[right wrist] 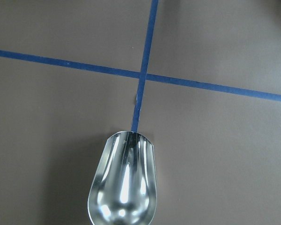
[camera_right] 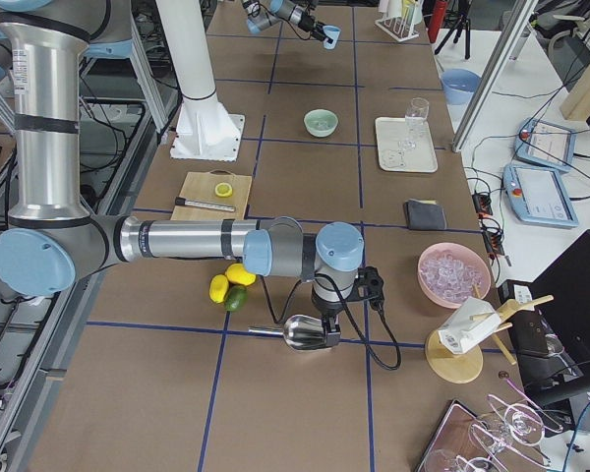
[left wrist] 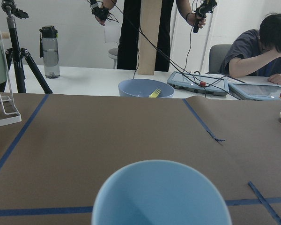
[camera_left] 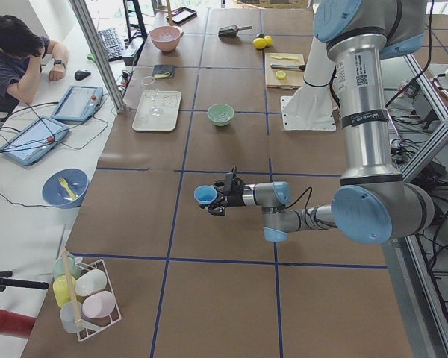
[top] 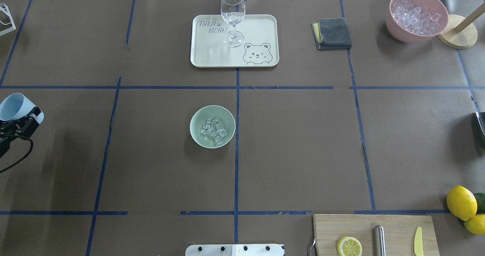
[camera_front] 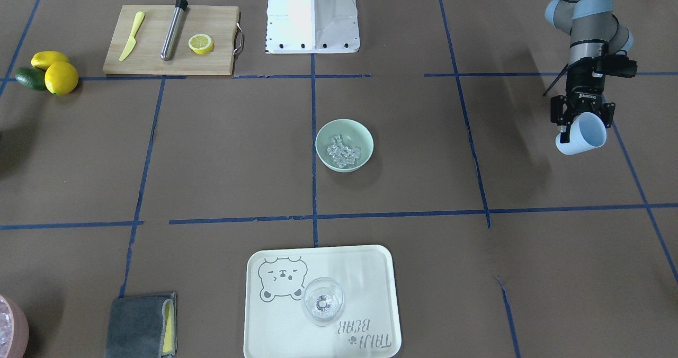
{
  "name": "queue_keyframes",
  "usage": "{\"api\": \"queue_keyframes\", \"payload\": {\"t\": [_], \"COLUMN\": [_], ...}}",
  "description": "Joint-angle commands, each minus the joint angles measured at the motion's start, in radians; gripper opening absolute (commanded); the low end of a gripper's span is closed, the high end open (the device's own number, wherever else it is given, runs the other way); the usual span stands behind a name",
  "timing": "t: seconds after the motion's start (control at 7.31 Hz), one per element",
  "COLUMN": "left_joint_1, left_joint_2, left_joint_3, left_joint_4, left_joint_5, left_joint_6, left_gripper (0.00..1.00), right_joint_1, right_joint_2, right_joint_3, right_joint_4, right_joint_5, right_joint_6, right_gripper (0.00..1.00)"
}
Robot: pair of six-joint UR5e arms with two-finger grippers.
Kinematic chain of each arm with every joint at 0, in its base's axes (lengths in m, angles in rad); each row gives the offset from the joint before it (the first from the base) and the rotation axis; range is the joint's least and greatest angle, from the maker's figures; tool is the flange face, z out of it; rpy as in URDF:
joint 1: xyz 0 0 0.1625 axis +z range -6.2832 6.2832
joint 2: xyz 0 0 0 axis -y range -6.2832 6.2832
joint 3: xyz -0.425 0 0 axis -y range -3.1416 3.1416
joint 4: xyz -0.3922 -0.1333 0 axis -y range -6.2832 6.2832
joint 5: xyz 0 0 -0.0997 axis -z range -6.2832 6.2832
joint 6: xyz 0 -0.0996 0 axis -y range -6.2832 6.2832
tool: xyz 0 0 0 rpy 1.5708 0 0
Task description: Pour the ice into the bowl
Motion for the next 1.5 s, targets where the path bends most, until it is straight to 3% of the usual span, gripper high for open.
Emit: {"api": "queue_keyframes", "payload": {"t": [0.0, 0.68, 1.09, 1.37], "left_joint_1": [0.064, 0.115, 0.124, 0.127], "left_joint_2": [-0.042, -0.042, -0.042, -0.041], "left_joint_3": [0.066, 0.086, 0.086, 0.088], "left_joint_4": [0.008, 0.008, 0.008, 0.008], "left_joint_5": [0.083, 0.103, 0.105, 0.105], "left_joint_6": [0.002, 0.004, 0.004, 0.005], "left_gripper": [0.0, 0.0, 0.25, 0.56], "right_joint_1": [0.0, 0.0, 0.003, 0.005], "right_joint_2": [0.001, 0.001, -0.001, -0.001], "right_joint_3": [-0.001, -0.001, -0.001, -0.001], "right_joint_4": [0.0, 0.0, 0.0, 0.0], "right_joint_5": [-0.001, -0.001, -0.001, -0.002], "right_joint_6": [0.0, 0.0, 0.0, 0.0], "right_gripper": [1.0, 1.0, 1.0, 1.0]}}
